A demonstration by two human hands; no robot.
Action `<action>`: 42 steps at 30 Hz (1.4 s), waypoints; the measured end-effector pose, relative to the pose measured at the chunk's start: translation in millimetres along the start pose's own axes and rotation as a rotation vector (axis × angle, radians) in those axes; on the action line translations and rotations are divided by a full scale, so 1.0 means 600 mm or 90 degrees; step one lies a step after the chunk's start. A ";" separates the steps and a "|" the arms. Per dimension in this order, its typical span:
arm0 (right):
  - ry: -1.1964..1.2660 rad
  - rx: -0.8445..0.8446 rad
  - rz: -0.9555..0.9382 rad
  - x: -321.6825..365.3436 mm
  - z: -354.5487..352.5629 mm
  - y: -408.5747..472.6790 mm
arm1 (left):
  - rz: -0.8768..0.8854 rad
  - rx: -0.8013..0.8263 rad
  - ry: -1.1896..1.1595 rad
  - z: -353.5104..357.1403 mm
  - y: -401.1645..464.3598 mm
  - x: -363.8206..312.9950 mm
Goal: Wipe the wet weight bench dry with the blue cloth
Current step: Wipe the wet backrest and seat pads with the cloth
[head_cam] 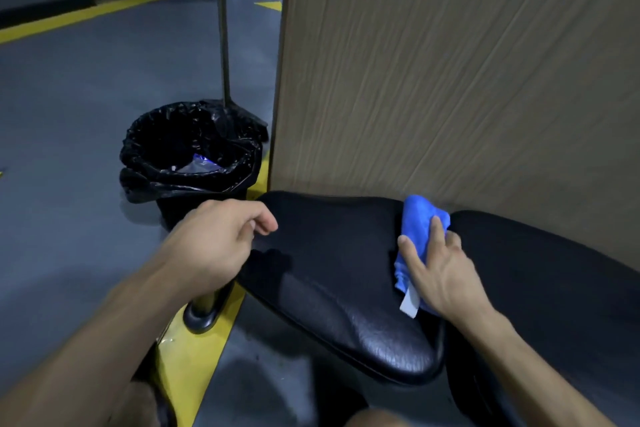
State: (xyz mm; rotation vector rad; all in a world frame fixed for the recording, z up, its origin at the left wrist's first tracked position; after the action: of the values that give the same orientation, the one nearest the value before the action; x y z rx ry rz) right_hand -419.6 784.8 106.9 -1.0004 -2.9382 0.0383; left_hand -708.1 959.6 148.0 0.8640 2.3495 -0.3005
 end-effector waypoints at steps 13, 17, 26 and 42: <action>0.176 0.045 0.138 0.006 -0.036 0.142 | -0.019 0.037 0.005 0.038 0.002 -0.024; 0.167 -0.013 -0.004 -0.004 -0.010 0.042 | -0.019 0.016 -0.013 0.040 0.007 -0.026; 0.120 0.080 0.032 -0.010 -0.022 0.160 | -0.012 0.038 0.086 0.039 0.010 0.007; 0.151 0.195 -0.208 0.238 -0.006 0.208 | -0.043 -0.036 0.112 0.036 0.023 0.027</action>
State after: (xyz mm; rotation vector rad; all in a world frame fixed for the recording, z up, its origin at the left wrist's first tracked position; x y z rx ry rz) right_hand -456.5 971.1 109.9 -0.4450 -2.7242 0.3225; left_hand -699.1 969.7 120.8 0.8135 2.5406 -0.1922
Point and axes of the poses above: each hand's wrist, its own y-axis towards the middle knuckle, its own z-axis out of the palm, x = y × z, the point moved 2 cm from there along y, towards the middle knuckle, and after that the axes turned 2 degrees about y, right-handed, at the moved point
